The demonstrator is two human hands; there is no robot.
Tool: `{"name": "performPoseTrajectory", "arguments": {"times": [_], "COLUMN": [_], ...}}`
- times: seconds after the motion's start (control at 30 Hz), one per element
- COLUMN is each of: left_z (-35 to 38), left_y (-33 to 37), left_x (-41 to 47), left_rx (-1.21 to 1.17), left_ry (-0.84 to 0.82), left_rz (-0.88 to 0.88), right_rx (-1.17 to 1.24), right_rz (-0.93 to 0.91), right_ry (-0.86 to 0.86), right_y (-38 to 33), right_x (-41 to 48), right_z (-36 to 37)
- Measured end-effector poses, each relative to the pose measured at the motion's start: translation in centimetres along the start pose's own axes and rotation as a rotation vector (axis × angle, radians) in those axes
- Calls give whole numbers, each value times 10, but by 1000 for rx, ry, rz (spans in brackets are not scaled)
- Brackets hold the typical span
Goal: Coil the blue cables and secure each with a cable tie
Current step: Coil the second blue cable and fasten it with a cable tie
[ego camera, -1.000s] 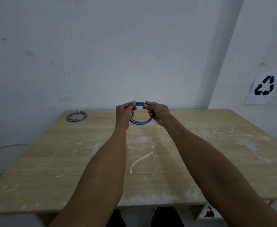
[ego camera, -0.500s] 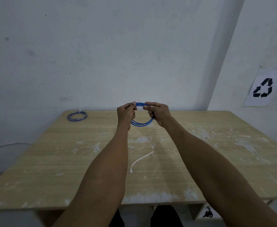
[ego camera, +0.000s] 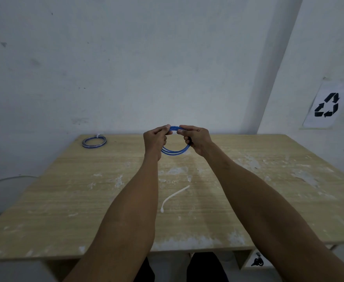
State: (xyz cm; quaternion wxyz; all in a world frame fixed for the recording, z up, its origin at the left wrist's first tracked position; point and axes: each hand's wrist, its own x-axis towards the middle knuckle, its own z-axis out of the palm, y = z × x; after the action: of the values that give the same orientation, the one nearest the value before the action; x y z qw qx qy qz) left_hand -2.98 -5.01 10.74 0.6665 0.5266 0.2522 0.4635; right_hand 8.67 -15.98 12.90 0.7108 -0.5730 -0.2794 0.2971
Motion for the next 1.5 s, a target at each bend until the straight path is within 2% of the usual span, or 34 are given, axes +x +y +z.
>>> {"name": "performPoseTrajectory", "arguments": {"times": [0.2, 0.3, 0.37, 0.43, 0.5, 0.57, 0.63, 0.77, 0.9, 1.1, 1.27, 1.37, 1.43, 1.5], "left_z": [-4, -6, -10, -15, -21, -24, -26, -27, -30, -39, -34, -34, -35, -36], "left_y": [-8, -11, -14, -15, -15, -13, -11, -6, -1, 2, 0, 0, -2, -2], "left_x": [2, 2, 4, 7, 9, 10, 8, 1, -5, -7, -8, -7, -5, -3], "left_rx": [56, 79, 56, 22, 13, 14, 19, 38, 30, 37, 60, 48, 32, 18], "left_ry": [14, 73, 149, 200, 230, 259, 279, 267, 247, 245, 224, 234, 240, 231], "left_rz": [21, 33, 31, 30, 30, 32, 35, 51, 56, 55, 59, 56, 47, 33], "right_rx": [-22, -47, -145, -394, -743, -983, -1065, -1195, -1238, -1268, -1255, -1278, -1208, -912], "right_rz": [24, 73, 75, 23, 22, 86, 47, -47, -150, -79, -175, -144, -108, -1], "right_ry": [-29, -83, -57, -80, -287, -513, -613, -699, -621, -578, -575, -549, -385, -114], "right_y": [2, 3, 6, 11, 18, 27, 37, 59, 70, 68, 69, 70, 71, 69], "right_x": [-3, -5, -6, -8, -17, -31, -43, -58, -61, -66, -67, -60, -51, -43], "right_z": [0, -2, -11, -25, -34, -31, -21, -5, -10, -15, -11, -13, -19, -26]}}
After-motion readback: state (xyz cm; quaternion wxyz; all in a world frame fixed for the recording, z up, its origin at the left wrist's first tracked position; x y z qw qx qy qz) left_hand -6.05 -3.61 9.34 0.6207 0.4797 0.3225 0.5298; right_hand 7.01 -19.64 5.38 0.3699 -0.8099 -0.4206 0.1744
